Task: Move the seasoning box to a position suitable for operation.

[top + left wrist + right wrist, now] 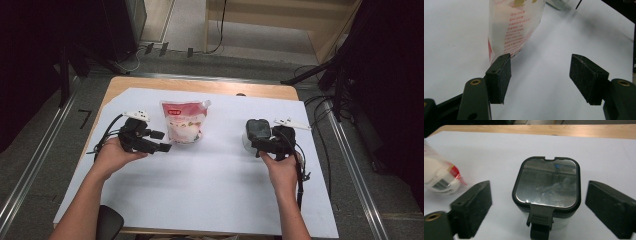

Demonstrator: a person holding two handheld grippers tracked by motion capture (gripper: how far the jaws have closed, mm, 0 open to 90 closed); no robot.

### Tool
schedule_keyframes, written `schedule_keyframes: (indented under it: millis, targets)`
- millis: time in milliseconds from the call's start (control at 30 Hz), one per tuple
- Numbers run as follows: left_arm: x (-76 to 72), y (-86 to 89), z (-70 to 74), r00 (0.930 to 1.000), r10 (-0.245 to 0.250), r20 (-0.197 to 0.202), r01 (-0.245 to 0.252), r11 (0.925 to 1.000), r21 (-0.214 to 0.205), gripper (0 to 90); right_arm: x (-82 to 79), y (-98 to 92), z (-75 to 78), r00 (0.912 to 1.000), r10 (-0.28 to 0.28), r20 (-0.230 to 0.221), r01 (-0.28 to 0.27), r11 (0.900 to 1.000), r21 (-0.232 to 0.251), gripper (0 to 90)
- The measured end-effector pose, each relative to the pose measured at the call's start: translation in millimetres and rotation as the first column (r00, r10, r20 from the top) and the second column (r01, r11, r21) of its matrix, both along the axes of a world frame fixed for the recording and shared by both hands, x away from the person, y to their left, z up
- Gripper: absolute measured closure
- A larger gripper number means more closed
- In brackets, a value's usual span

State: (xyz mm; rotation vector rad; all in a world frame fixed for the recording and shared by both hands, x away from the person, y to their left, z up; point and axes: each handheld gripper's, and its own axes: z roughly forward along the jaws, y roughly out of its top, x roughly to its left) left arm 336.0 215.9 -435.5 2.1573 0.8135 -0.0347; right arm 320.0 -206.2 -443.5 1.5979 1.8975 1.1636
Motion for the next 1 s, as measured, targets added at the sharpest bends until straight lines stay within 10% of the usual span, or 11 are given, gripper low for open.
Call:
schedule_keyframes:
  millis: [1000]
  targets:
    - [1.2,-0.7,-1.3,0.9999,-0.01,-0.003,0.01,0.9999,0.0,34.0,30.2,26.5,-53.8,0.9903,-0.13,-0.049,0.125,0.9865,-0.106,5.0]
